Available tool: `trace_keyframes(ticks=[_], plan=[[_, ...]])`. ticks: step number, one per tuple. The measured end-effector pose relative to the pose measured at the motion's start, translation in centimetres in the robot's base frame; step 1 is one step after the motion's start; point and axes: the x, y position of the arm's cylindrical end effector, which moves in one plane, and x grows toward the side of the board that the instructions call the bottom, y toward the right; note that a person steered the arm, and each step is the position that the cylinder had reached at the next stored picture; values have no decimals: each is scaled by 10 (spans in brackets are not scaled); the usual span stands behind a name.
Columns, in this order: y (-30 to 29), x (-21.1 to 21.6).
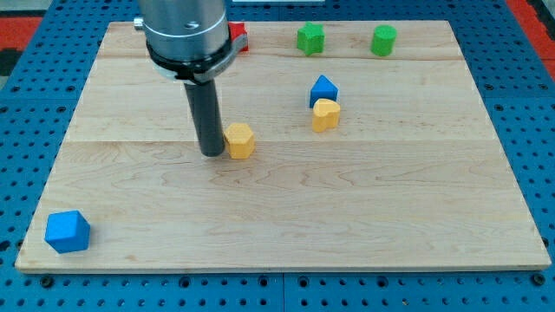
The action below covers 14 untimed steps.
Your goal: Place the yellow pentagon to the bottom of the yellow heart
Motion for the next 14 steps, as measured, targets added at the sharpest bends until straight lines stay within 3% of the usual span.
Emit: trace_keyframes(ticks=[1,3,4,7,9,11,14], plan=[[-25,-11],[53,-1],[19,-8],[49,-18],[105,-6],[116,2],[183,37]])
